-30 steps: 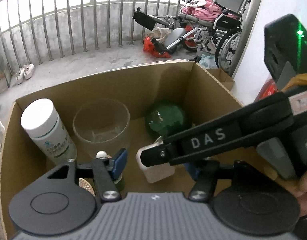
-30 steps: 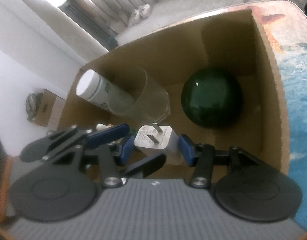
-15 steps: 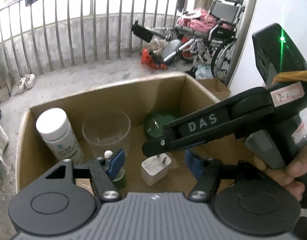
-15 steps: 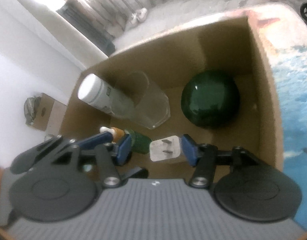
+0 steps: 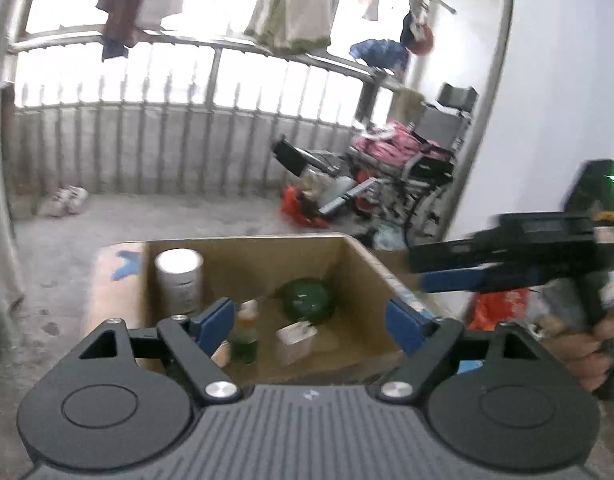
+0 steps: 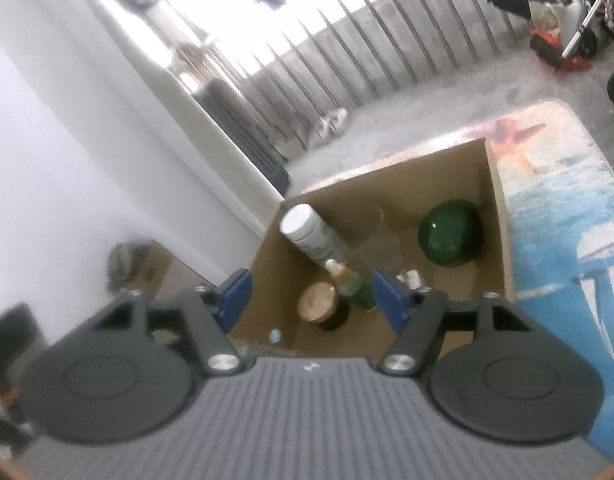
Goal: Organize rigid objects
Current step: 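Lower the right tool to the small black object beside the black cylinder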
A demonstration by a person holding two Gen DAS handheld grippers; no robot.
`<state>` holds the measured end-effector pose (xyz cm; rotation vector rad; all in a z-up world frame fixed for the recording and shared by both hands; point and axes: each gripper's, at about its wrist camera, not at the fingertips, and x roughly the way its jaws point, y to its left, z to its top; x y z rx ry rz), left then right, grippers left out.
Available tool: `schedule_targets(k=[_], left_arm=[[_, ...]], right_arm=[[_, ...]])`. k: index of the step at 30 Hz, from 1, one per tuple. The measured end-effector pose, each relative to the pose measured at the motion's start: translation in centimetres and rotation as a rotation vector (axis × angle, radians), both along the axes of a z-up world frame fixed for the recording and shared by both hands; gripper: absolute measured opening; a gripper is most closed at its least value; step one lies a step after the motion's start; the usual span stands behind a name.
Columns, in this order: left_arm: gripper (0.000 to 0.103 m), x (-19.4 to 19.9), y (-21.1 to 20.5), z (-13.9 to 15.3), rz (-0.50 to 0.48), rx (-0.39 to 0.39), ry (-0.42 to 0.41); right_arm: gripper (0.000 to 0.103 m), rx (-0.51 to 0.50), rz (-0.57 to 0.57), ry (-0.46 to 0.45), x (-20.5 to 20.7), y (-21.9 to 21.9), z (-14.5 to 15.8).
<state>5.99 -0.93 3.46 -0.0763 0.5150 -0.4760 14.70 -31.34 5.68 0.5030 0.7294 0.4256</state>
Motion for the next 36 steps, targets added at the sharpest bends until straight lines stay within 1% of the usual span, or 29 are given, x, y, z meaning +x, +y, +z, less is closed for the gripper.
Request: schedule_targets(k=[2, 4, 7, 9, 11, 13, 15, 17, 19, 21, 24, 26, 27, 28, 31, 33, 36], left_arm=[[0.085, -1.5, 1.3, -1.0, 0.044, 0.02, -0.007], [0.085, -2.2, 2.6, -2.3, 0.08, 0.034, 0.008], [0.085, -2.6, 3.5, -5.0, 0.111, 0.042, 0.08], [0.085, -2.3, 3.7, -7.0, 0.122, 0.043, 0.13], [0.084, -2.0, 3.4, -8.8, 0.127, 0.055, 0.16], [0.083, -1.8, 2.6, -10.3, 0.104, 0.083, 0.156], [0.082, -1.3, 1.2, -11.4, 0.073, 0.137, 0.144], [0.082, -0.9, 0.0, -12.6, 0.037, 0.173, 0.131], [0.077, -0.2, -0.6, -13.7, 0.017, 0.191, 0.139], [0.071, 0.8, -1.1, -14.7, 0.015, 0.201, 0.155], [0.07, 1.9, -1.4, -15.7, 0.022, 0.23, 0.163], [0.066, 2.4, -1.5, -16.3, 0.023, 0.241, 0.171], [0.062, 2.5, -1.4, -16.5, 0.022, 0.242, 0.173], [0.061, 2.6, -1.3, -16.8, 0.018, 0.241, 0.175], [0.059, 2.8, -1.3, -17.2, 0.005, 0.238, 0.18], [0.059, 2.8, -1.7, -17.4, 0.003, 0.245, 0.165], [0.054, 2.4, -2.0, -17.4, -0.01, 0.237, 0.155]], right_arm=[[0.07, 0.013, -0.002, -0.018, -2.3, -0.4, 0.1], [0.07, 0.028, -0.007, -0.017, -4.3, -0.5, -0.4], [0.07, 0.069, -0.008, 0.014, -6.2, -0.4, -2.7], [0.07, 0.096, -0.008, 0.047, -6.7, 0.1, -4.7], [0.07, 0.111, -0.009, 0.075, -6.7, 1.1, -6.8], [0.07, 0.123, -0.008, 0.109, -6.6, 2.2, -8.9], [0.068, 0.127, 0.0, 0.134, -6.1, 3.4, -10.8], [0.06, 0.121, 0.006, 0.164, -5.3, 4.4, -12.3], [0.054, 0.117, 0.017, 0.182, -4.5, 5.4, -13.4], [0.051, 0.112, 0.032, 0.196, -3.6, 6.2, -14.3], [0.046, 0.098, 0.041, 0.213, -2.1, 7.3, -15.5], [0.042, 0.099, 0.042, 0.227, -1.3, 7.8, -16.2], [0.041, 0.101, 0.04, 0.234, -0.8, 7.9, -16.6], [0.038, 0.103, 0.038, 0.241, -0.4, 8.0, -17.0], [0.036, 0.122, 0.026, 0.255, 0.3, 8.1, -17.9], [0.032, 0.136, 0.023, 0.264, 0.4, 8.0, -18.4], [0.027, 0.166, 0.027, 0.283, 0.5, 8.0, -19.0]])
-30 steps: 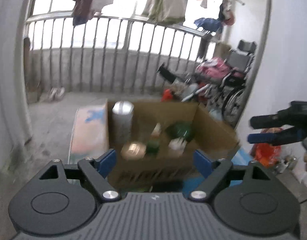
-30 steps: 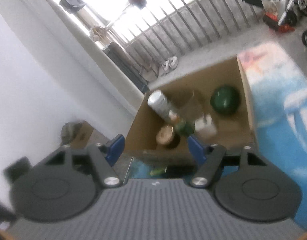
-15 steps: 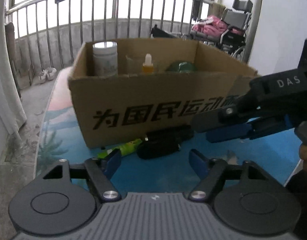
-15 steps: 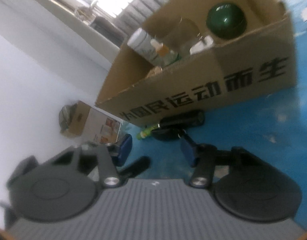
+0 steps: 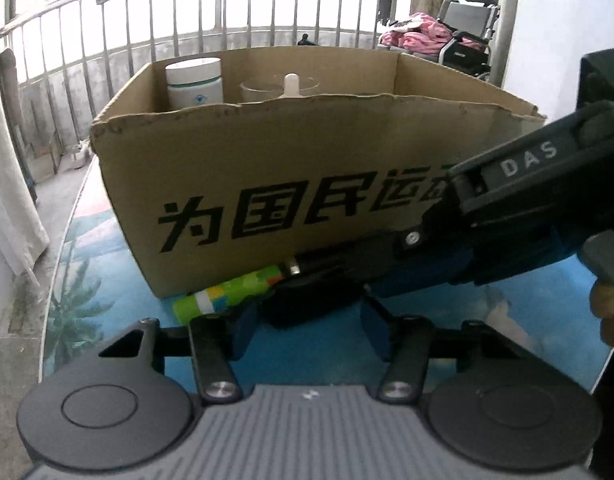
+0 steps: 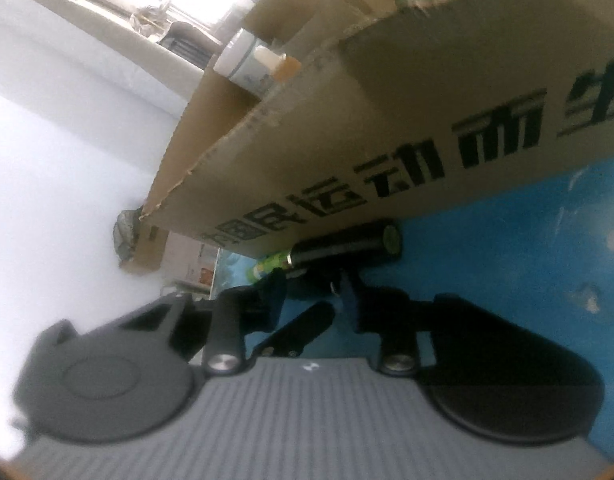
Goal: Organize rigid objects
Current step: 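Lower the right tool to the small black object beside the black cylinder, then close the right tool on the small black object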
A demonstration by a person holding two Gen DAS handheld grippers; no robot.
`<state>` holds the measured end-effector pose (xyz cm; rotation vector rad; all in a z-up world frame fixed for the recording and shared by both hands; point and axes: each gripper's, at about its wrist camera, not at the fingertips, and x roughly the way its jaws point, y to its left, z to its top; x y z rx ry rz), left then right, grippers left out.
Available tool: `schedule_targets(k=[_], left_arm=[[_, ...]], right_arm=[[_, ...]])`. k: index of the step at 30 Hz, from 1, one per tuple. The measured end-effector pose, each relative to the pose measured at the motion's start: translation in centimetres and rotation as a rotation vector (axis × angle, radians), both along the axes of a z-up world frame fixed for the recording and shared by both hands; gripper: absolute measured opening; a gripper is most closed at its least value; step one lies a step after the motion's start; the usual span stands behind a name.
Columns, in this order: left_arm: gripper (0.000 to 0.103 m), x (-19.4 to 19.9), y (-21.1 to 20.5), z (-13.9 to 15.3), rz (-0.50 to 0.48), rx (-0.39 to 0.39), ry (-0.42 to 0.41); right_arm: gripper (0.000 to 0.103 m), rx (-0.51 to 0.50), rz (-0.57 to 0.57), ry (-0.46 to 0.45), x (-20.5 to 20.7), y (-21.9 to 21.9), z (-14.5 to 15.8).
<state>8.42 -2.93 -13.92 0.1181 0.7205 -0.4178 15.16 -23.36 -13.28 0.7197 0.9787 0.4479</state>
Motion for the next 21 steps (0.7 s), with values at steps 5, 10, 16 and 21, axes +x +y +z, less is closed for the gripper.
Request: schedule_targets(k=[5, 10, 16, 21], left_arm=[[0.047, -1.1, -0.1, 0.2, 0.003, -0.013, 0.0], [0.041, -3.0, -0.5, 0.7, -0.025, -0.023, 0.008], [0.043, -5.9, -1.5, 1.0, -0.121, -0.035, 0.028], [0.045, -6.9, -1.8, 1.6, -0.118, -0.017, -0.008]], right_arm=[[0.025, 0.016, 0.006, 0.015, -0.5, 0.4, -0.4], [0.025, 0.015, 0.018, 0.021, -1.7, 0.3, 0.0], [0.025, 0.009, 0.02, 0.035, -3.9, 0.2, 0.5], [0.027, -0.002, -0.022, 0.042, -5.7, -0.9, 0.9]])
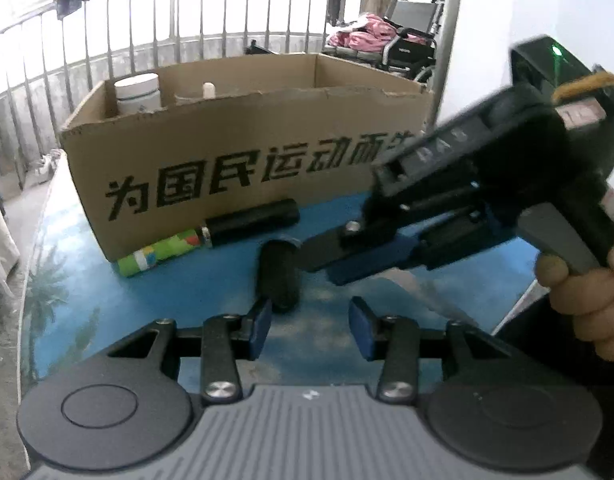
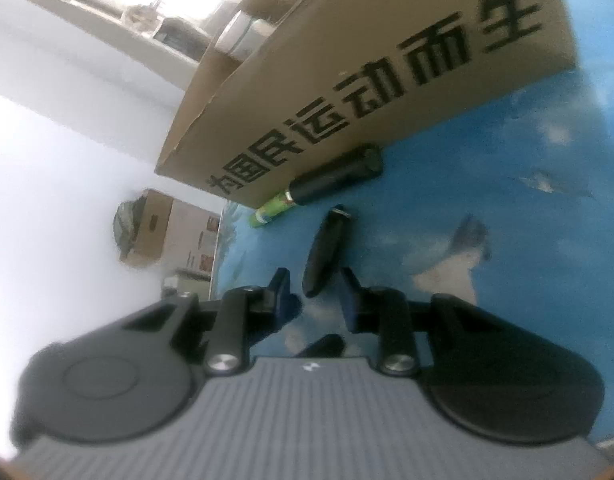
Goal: Organize rigid objects
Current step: 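Close the right tool on the small black object, then carry the small black object into the box with the right tool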
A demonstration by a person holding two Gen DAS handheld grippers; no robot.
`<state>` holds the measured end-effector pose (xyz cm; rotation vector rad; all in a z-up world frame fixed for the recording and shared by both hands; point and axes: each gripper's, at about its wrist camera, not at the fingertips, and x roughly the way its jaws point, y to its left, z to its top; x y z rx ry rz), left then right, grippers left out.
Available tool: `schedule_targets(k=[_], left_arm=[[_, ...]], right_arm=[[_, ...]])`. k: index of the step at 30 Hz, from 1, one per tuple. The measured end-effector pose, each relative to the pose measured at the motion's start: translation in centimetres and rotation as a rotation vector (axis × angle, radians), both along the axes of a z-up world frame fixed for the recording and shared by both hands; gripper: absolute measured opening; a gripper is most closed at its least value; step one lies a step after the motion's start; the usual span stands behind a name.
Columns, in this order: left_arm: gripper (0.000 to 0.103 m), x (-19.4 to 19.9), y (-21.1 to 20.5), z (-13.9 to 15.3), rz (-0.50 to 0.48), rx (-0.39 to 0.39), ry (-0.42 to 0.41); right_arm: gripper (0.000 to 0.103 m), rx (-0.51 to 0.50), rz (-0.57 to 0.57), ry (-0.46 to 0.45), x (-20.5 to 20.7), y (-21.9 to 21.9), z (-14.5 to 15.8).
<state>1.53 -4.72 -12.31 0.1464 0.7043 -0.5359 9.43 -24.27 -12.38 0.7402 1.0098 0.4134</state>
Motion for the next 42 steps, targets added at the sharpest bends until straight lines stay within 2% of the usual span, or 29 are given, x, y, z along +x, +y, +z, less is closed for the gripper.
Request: schedule_targets(k=[3, 8, 11, 16, 21, 26, 30, 36, 38, 42], left_arm=[[0.045, 1.2, -0.2, 0.1, 0.031, 0.015, -0.001], [0.046, 3.7, -1.0, -0.9, 0.026, 0.072, 0.049], [0.046, 4.2, -1.2, -0.8, 0.028, 0.069, 0.053], [0.038, 4.1, -1.4, -0.9, 0.016, 0.078, 0.025], [0.036, 4.0, -1.6, -1.0, 0.015, 0.07, 0.013], [0.032, 3.7, -1.1, -1.2, 0.023, 0.05, 0.0], [0.031, 3.5, 0.0, -1.3, 0.025, 0.002, 0.01], [0.031, 3.7, 1.1, -1.2, 0.033, -0.074, 0.038], [0.031, 3.5, 1.3, -1.1, 0.035, -0.08, 0.029], [0.031, 3.1, 1.5, -0.5, 0.041, -0.106, 0.017]], right_arm=[[0.027, 0.009, -0.029, 0.012, -0.1, -0.7, -0.3], [0.028, 0.023, -0.051, 0.046, 1.0, -0.7, -1.3], [0.028, 0.026, -0.055, 0.058, 1.5, -0.4, -1.9], [0.026, 0.051, -0.06, 0.053, 1.9, -0.5, -2.3], [0.024, 0.077, -0.066, 0.046, 2.2, -0.5, -2.9], [0.024, 0.07, -0.065, 0.027, 2.4, -0.5, -2.8], [0.024, 0.06, -0.052, 0.016, 2.3, 0.3, -2.6], [0.02, 0.039, -0.043, 0.013, 2.7, 1.2, -2.8], [0.016, 0.036, -0.043, 0.003, 2.7, 1.5, -2.5], [0.015, 0.013, -0.039, -0.02, 2.5, 1.9, -1.6]])
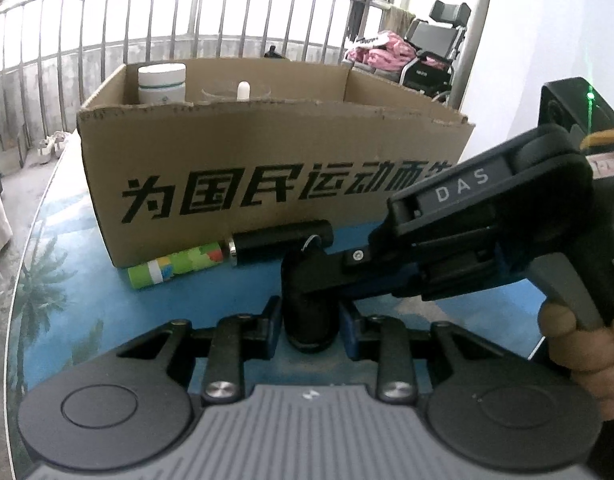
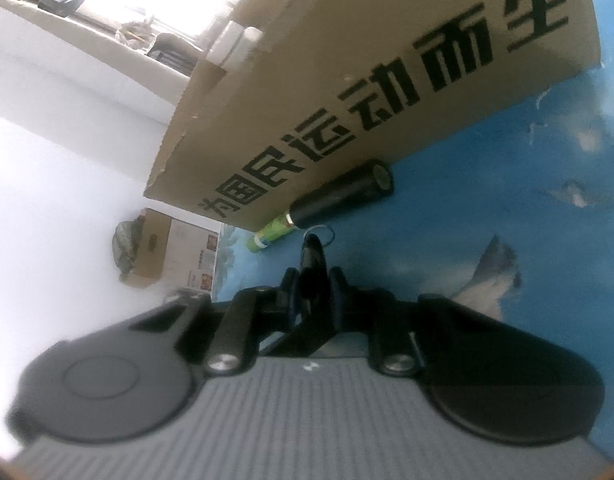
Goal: Organize rigid objects
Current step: 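Carry the small black object into the box with the right tool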
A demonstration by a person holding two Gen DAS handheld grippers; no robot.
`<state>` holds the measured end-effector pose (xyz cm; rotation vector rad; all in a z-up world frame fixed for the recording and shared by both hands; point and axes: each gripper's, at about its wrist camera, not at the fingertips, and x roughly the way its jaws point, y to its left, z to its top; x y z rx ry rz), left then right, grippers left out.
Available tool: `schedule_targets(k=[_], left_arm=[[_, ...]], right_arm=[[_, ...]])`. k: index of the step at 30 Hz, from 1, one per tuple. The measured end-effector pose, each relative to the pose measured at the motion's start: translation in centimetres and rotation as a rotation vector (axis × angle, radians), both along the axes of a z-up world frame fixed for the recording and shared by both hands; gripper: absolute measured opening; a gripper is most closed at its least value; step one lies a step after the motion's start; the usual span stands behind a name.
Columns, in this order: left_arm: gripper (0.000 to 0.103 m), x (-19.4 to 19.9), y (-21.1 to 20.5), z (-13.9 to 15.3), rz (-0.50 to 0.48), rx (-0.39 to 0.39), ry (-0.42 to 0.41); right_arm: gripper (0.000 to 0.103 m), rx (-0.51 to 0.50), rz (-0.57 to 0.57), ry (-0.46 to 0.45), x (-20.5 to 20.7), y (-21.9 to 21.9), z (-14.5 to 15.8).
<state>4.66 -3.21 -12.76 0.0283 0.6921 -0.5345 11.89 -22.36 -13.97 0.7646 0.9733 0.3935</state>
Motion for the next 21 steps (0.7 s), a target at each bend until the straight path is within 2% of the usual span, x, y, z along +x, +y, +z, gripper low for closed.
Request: schedule_targets(k=[7, 14, 18, 21], left_arm=[[0.031, -1.7, 0.0, 3.4, -0.008, -0.025, -0.095], [0.031, -1.1, -2.7, 10.0, -0.061, -0.015, -0.254], [0.031, 1.8, -5.3, 12.3, -0.098, -0.028, -0.258], [0.031, 5.4, -7.2, 12.1, -0.125, -0.054, -0.175]], right_arm=[[0.015, -0.04, 0.011, -0.092, -1.4, 0.3, 3.7], [0.015, -0.074, -0.001, -0.27, -2.3, -1.4, 10.9], [0.015, -0.136, -0.009, -0.344, -0.8, -3.3, 15.0], [0.015, -0.166, -0.021, -0.333, 1.5, -5.6, 16.1]])
